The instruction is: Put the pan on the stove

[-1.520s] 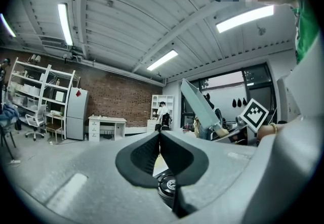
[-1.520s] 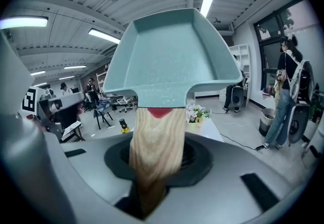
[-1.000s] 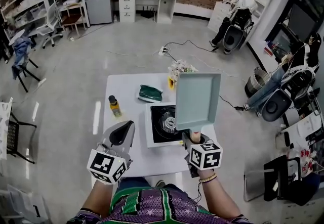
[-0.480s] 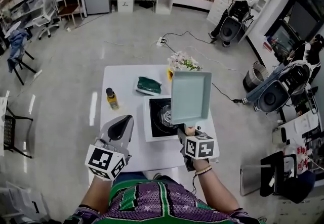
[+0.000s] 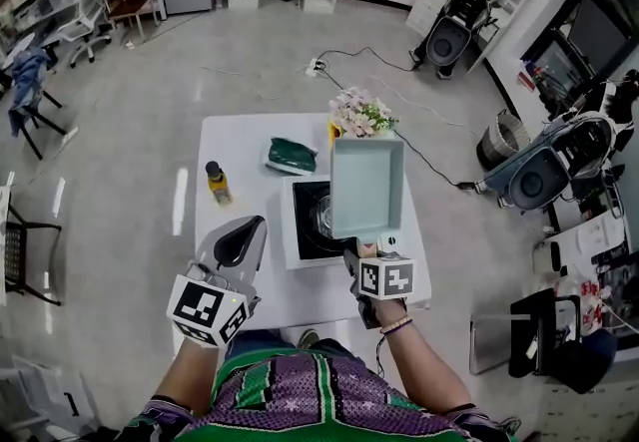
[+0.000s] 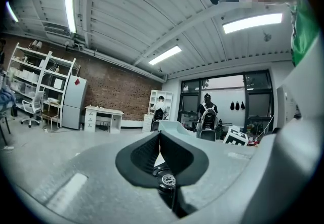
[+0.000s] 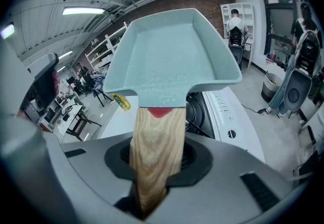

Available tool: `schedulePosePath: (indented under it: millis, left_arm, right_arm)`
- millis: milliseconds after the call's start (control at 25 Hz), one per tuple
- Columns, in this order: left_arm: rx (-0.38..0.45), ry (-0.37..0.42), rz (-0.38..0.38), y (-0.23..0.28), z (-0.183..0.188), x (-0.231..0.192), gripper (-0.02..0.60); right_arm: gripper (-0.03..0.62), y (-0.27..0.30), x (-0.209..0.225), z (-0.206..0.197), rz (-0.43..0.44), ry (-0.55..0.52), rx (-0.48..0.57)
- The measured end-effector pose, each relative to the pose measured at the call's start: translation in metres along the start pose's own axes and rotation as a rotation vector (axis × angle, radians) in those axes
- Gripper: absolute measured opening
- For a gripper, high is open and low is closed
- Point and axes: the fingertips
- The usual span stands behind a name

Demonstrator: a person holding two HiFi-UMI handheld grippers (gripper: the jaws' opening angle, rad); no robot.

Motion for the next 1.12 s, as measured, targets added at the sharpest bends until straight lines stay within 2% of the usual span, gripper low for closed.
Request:
schedulePosePath:
  millis: [480,800,960,1120]
  left_arm:
    - [-0.021,-0.019,-0.032,-0.004,-0.018,0.012,0.018]
    - [-0.03,-0.041,-0.025,-0.01,-0.028,0.001,0.018]
    - [-0.024,-0.094,-0.023,-0.016,-0.028,-0.007,0.018]
    - [-0.028,-0.088,-0.007,-0.018,-0.028,-0.014,0.018]
  right_arm:
    - [0.098,0.023,0.013,-0.039,-0.001,0.042,-0.121]
    - [0.099,0.047,0.011,-0.063,-0.002,0.061,-0.215]
    - [0.1,0.056,0.011,-0.066,-0.01,0.056,-0.241]
    - [0.1,0.063,0.012,-0.066,-0.021,0.054,-0.268]
Point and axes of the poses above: the fingertips, and each gripper's own axes: y forward along the fingers, x to its right, z out of its top, and after that the axes turned 4 degrees about -y, right-handed
